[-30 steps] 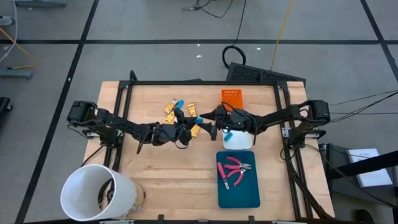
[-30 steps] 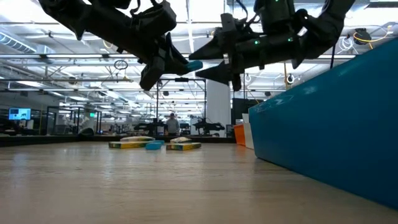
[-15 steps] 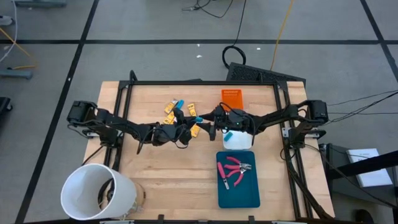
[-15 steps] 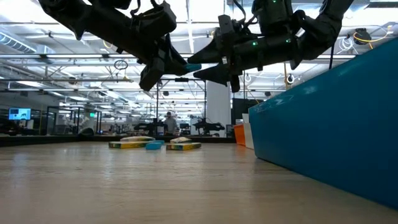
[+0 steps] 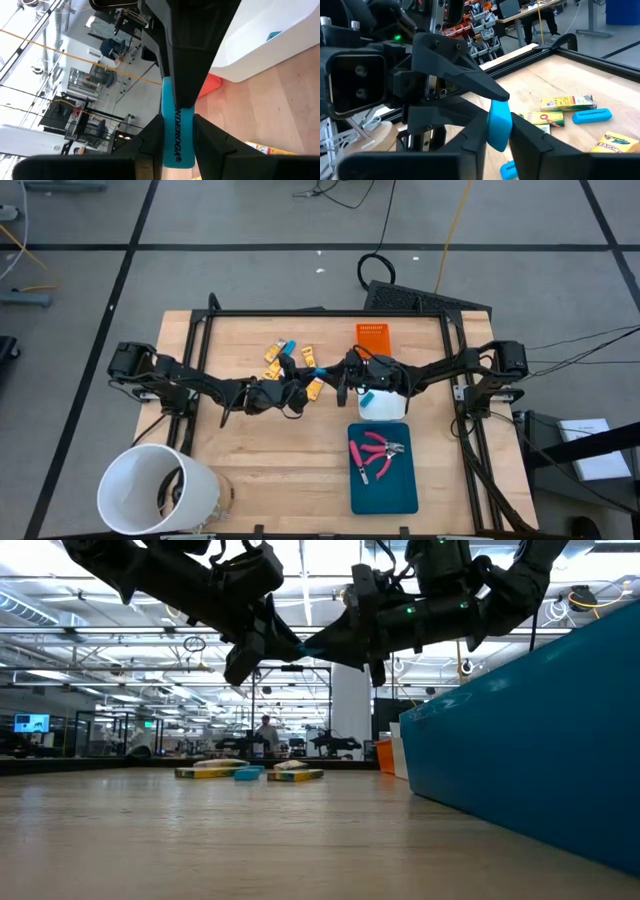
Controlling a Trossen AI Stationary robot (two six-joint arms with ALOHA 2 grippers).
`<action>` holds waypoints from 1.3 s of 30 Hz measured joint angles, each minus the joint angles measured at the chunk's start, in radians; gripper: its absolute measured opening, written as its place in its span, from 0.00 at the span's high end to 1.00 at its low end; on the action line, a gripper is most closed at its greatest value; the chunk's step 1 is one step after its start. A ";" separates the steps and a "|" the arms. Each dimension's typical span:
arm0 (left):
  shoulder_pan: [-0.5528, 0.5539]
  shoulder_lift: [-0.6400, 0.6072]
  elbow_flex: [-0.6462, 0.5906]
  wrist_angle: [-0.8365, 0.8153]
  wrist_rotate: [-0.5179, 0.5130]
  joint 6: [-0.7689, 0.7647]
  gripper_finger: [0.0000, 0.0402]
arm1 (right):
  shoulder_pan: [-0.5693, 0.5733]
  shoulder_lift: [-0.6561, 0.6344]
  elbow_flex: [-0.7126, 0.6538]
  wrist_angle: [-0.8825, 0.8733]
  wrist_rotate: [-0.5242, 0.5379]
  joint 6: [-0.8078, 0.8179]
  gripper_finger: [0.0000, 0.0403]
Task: Pick & Place School Supplies
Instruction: Put the blue eraser into the white bin
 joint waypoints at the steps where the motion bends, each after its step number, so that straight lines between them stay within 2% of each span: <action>1: 0.000 0.000 0.000 -0.003 0.008 -0.003 0.79 | 0.000 0.000 0.000 -0.001 0.000 -0.009 0.86; 4: 0.000 0.000 0.000 -0.018 0.031 -0.014 0.79 | 0.000 0.000 -0.003 -0.003 0.000 -0.023 0.93; 12: 0.000 -0.001 0.000 -0.038 0.042 -0.041 0.79 | 0.000 0.001 -0.003 0.000 0.000 -0.041 0.93; 19: -0.005 -0.005 0.004 -0.036 0.010 -0.197 0.77 | 0.000 0.001 -0.002 0.009 0.000 -0.046 0.93; 23: -0.009 -0.007 0.031 -0.063 0.002 -0.268 0.67 | 0.000 0.000 -0.002 0.014 0.003 -0.052 0.93; 27: -0.024 -0.007 0.059 -0.103 0.001 -0.322 0.51 | 0.000 0.000 0.000 0.015 0.005 -0.059 0.93; 32: -0.048 -0.007 0.064 -0.098 -0.004 -0.318 0.32 | 0.000 0.000 0.000 0.008 0.005 -0.073 0.93; 39: -0.076 -0.065 0.064 -0.090 -0.005 -0.378 0.19 | -0.004 -0.085 -0.024 -0.059 0.006 -0.120 0.93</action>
